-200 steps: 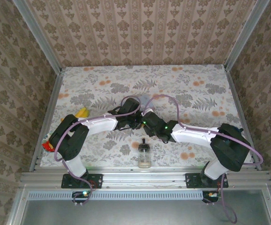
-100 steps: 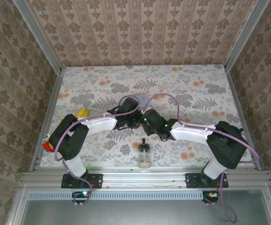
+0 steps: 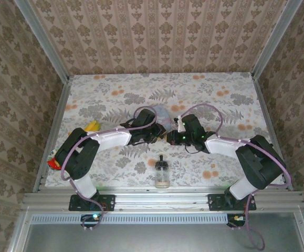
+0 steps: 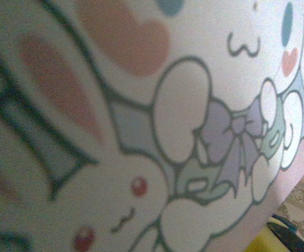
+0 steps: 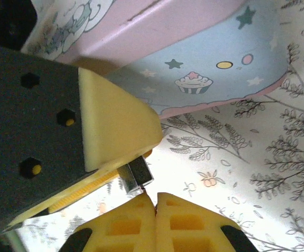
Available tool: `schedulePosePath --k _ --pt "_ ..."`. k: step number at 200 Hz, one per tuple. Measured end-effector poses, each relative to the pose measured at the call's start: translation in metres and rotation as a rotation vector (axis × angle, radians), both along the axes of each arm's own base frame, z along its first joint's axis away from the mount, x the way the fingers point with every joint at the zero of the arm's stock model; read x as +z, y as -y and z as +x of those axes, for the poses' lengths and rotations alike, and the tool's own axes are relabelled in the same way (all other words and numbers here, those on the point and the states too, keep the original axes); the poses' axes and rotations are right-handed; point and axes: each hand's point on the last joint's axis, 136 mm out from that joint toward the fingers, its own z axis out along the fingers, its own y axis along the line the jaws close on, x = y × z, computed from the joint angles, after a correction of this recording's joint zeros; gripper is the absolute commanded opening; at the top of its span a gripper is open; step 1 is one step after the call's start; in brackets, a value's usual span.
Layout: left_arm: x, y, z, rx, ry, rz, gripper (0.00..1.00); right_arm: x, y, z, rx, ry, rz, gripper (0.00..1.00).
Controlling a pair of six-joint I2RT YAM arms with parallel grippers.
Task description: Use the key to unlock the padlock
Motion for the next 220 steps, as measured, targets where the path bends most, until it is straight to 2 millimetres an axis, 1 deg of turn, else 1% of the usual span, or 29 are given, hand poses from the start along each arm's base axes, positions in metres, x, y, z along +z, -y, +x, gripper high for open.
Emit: schedulePosePath --k 34,56,70,113,139,156,166,183,188,197,220 --pt "0.001 0.000 0.001 0.002 0.006 -0.003 0.17 0.000 0.002 0.003 -0.062 -0.111 0.162 0.00" --pt "0.002 0.000 0.003 0.008 0.014 -0.004 0.19 -0.002 0.001 0.006 -0.108 -0.193 0.267 0.00" --pt "0.001 -0.001 0.005 0.017 0.020 0.003 0.21 -0.004 -0.001 0.008 -0.137 -0.247 0.332 0.00" --pt "0.000 -0.009 0.013 0.051 0.038 0.024 0.22 -0.009 -0.008 0.015 -0.229 -0.384 0.540 0.00" --pt "-0.004 -0.013 0.015 0.065 0.040 0.037 0.26 -0.015 -0.012 0.018 -0.271 -0.455 0.668 0.00" --pt "-0.006 -0.015 0.017 0.075 0.045 0.044 0.28 -0.017 -0.013 0.020 -0.290 -0.493 0.715 0.00" --pt "-0.006 -0.015 0.018 0.078 0.048 0.043 0.32 -0.015 -0.014 0.021 -0.301 -0.510 0.737 0.00" --pt "-0.003 -0.014 0.020 0.080 0.060 0.033 0.45 -0.011 -0.014 0.024 -0.317 -0.523 0.767 0.00" --pt "-0.002 -0.012 0.018 0.067 0.052 0.022 0.48 -0.009 -0.013 0.027 -0.331 -0.522 0.778 0.00" --pt "0.001 -0.001 0.010 0.028 0.043 -0.009 0.53 -0.005 -0.013 0.033 -0.348 -0.517 0.796 0.00" --pt "0.007 0.004 0.012 0.032 0.055 -0.036 0.73 -0.003 -0.011 0.040 -0.393 -0.529 0.826 0.00"
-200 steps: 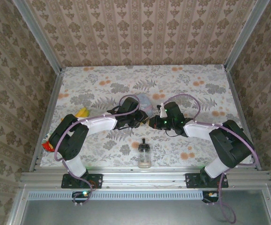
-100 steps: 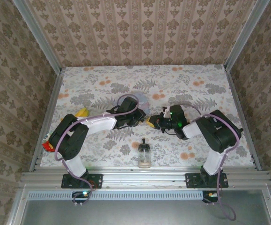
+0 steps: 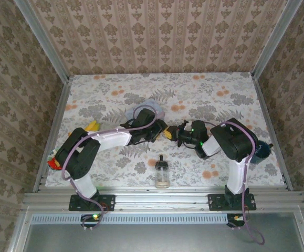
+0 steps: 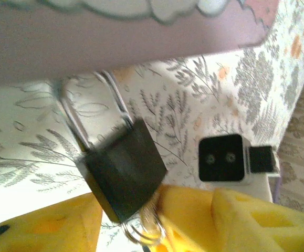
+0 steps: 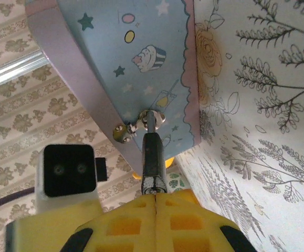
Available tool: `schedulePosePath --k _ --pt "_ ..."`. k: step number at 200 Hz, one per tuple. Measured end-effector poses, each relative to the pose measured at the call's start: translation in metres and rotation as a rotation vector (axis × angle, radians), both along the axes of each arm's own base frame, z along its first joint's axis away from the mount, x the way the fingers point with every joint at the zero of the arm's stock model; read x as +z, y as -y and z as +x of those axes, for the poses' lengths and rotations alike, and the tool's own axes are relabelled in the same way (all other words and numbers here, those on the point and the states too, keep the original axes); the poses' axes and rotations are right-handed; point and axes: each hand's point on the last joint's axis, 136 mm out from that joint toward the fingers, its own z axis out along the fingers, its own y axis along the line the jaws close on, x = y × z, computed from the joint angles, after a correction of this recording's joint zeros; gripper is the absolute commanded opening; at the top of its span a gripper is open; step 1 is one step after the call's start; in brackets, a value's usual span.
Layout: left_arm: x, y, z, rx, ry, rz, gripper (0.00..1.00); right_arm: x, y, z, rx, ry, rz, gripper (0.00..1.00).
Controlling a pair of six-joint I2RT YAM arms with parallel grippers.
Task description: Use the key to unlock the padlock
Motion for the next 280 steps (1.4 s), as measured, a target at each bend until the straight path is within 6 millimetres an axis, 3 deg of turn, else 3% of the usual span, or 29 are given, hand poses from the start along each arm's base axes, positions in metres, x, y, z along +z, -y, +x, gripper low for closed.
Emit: schedulePosePath --k 34,49,73,92,115,149,172,186,204,231,249,280 --pt "0.011 0.023 -0.018 -0.095 -0.007 -0.069 0.92 -0.002 -0.001 0.006 -0.038 -0.021 0.014 0.00" --pt "0.012 0.024 -0.019 -0.101 -0.002 -0.066 0.99 -0.003 0.000 0.008 -0.048 -0.022 0.020 0.00" --pt "0.020 0.022 -0.020 -0.116 0.018 -0.066 1.00 -0.009 0.002 0.010 -0.066 -0.043 0.020 0.00" --pt "0.041 0.016 -0.021 -0.127 0.072 -0.067 1.00 -0.011 0.002 0.010 -0.068 -0.049 0.018 0.00" --pt "0.075 0.000 -0.020 -0.121 0.186 -0.035 1.00 -0.008 0.001 0.012 -0.068 -0.040 0.022 0.00" --pt "0.110 -0.043 -0.013 -0.061 0.374 0.127 1.00 -0.013 0.000 0.011 -0.064 -0.044 0.016 0.00" --pt "0.124 -0.067 -0.004 -0.004 0.454 0.205 0.89 -0.013 -0.003 0.011 -0.059 -0.042 0.016 0.00" --pt "0.125 -0.073 0.002 0.017 0.472 0.228 0.80 -0.012 -0.005 0.012 -0.056 -0.040 0.017 0.00" --pt "0.115 -0.074 0.008 0.026 0.463 0.257 0.78 -0.013 -0.009 0.013 -0.052 -0.036 0.016 0.00" --pt "0.080 -0.066 0.012 -0.006 0.403 0.303 0.79 -0.013 -0.012 0.013 -0.051 -0.032 0.015 0.19" --pt "0.066 -0.064 0.012 -0.022 0.376 0.318 0.83 -0.013 -0.012 0.013 -0.051 -0.019 0.005 0.27" --pt "0.075 -0.065 0.013 -0.028 0.409 0.320 1.00 -0.018 -0.011 0.012 -0.043 -0.004 -0.038 0.36"
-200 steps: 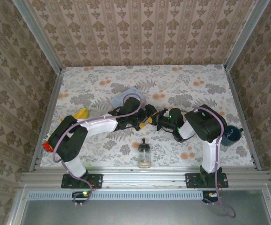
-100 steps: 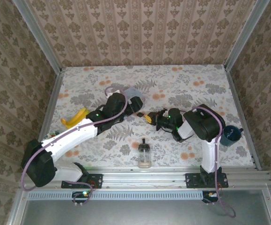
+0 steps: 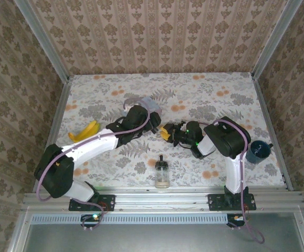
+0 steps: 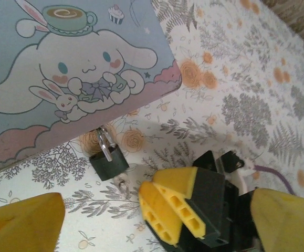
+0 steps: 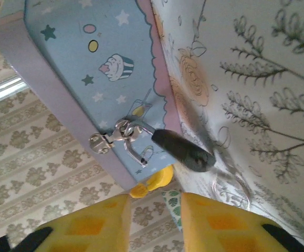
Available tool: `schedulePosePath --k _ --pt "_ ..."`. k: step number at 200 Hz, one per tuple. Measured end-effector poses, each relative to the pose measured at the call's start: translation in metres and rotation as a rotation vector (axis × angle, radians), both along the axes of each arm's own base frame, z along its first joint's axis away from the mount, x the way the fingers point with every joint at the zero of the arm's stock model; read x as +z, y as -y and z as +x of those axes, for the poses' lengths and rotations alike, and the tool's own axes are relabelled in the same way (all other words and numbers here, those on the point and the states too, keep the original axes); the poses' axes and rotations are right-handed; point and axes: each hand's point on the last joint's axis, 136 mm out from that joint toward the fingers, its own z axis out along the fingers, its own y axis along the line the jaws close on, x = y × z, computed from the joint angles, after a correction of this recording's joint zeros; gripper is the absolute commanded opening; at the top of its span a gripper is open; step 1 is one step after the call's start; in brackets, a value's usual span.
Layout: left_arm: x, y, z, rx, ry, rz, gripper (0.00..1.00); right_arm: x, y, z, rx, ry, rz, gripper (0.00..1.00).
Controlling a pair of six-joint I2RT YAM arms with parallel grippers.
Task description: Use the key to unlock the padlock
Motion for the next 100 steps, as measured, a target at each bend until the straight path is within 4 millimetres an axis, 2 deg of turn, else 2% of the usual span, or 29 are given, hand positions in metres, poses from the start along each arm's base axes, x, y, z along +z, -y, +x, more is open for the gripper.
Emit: schedulePosePath --k 21,52,100 --pt "0.013 -0.005 0.000 0.005 0.037 -0.002 1.00 0.001 0.001 -0.002 0.012 0.008 -0.046 0.38" --pt "0.035 -0.017 -0.003 0.021 0.098 -0.018 1.00 0.016 0.004 -0.006 0.037 0.057 -0.113 0.40" --pt "0.041 -0.052 -0.006 0.071 0.134 0.017 1.00 0.044 0.015 -0.018 0.097 0.159 -0.349 0.51"
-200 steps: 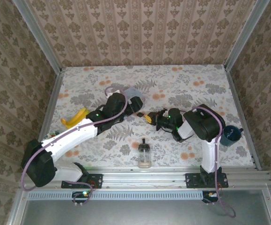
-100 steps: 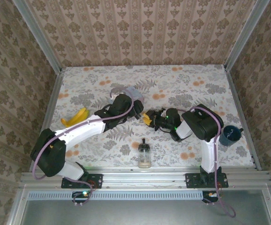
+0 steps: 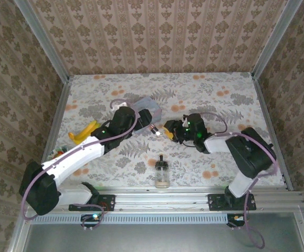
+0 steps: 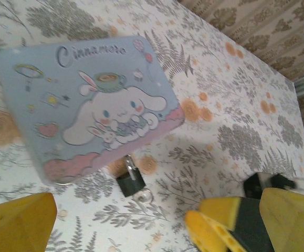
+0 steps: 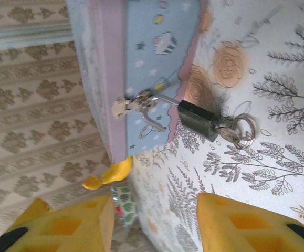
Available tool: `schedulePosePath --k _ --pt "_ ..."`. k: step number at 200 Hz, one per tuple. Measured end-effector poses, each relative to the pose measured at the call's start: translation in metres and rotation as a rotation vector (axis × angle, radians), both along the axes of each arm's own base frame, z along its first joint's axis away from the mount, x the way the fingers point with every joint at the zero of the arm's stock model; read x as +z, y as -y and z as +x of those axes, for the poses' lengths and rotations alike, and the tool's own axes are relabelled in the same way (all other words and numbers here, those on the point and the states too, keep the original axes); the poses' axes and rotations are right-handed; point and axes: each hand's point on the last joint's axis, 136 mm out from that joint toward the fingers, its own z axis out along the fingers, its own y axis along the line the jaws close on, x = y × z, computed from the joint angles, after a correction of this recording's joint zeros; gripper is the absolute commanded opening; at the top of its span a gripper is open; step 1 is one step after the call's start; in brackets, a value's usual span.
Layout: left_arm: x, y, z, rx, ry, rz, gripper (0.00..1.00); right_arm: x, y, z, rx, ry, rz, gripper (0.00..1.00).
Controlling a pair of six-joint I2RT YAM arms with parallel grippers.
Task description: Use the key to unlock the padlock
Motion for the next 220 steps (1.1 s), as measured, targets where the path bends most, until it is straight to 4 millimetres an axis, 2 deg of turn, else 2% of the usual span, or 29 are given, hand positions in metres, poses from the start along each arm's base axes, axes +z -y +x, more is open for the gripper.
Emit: schedulePosePath --k 37,56,85,121,166,220 --pt "0.006 -0.037 0.003 0.063 0.023 0.051 1.00 0.044 0.009 -0.008 0.062 0.159 -0.249 0.54" --pt "0.007 -0.054 0.008 0.093 0.028 0.078 1.00 0.054 0.016 -0.011 0.097 0.219 -0.373 0.55" --pt "0.004 -0.072 0.014 0.119 0.026 0.122 1.00 0.043 0.026 -0.020 0.171 0.245 -0.567 0.55" --pt "-0.009 -0.079 0.024 0.101 0.009 0.199 1.00 0.033 0.033 -0.020 0.274 0.278 -0.741 0.56" --pt "-0.030 -0.076 0.039 0.043 -0.050 0.300 1.00 0.038 0.027 -0.007 0.365 0.344 -0.828 0.56" --pt "-0.049 -0.076 0.051 0.018 -0.099 0.337 1.00 0.021 0.019 0.003 0.458 0.352 -0.888 0.56"
